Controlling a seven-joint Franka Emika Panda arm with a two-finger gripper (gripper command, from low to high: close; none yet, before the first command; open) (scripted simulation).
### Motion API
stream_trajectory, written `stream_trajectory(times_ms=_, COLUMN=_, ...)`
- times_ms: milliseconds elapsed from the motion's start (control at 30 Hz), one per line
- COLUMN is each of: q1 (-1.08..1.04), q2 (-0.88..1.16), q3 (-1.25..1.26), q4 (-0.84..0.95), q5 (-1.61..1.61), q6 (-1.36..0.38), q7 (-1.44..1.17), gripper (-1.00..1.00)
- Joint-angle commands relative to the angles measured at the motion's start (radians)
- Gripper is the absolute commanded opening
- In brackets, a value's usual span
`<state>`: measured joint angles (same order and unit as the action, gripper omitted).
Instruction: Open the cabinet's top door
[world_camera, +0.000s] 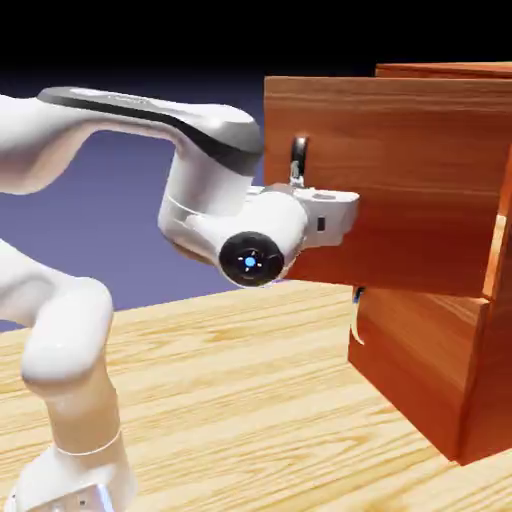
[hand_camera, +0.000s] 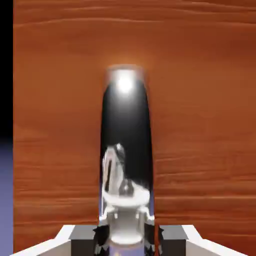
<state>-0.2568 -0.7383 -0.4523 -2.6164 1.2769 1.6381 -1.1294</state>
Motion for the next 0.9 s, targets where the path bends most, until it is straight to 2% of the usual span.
stream_trajectory(times_ms=0, q1=0.007, q2=0.025, q3=-0.032, q4=0.025, q5=-0.027, q6=-0.042, q7=-0.005, gripper=-1.00)
stream_trajectory(times_ms=500, q1=0.181, q2=0.513, q3=-0.443, q4=0.489, q5=-0.212, q6=-0.690, q7=-0.166, gripper=-1.00)
stream_trajectory(times_ms=833, q1=0.121, q2=0.855, q3=-0.518, q4=0.758, q5=-0.183, q6=-1.047, q7=-0.323, gripper=-1.00)
stream_trajectory(times_ms=867, q1=0.121, q2=0.855, q3=-0.518, q4=0.758, q5=-0.183, q6=-1.047, q7=-0.323, gripper=1.00)
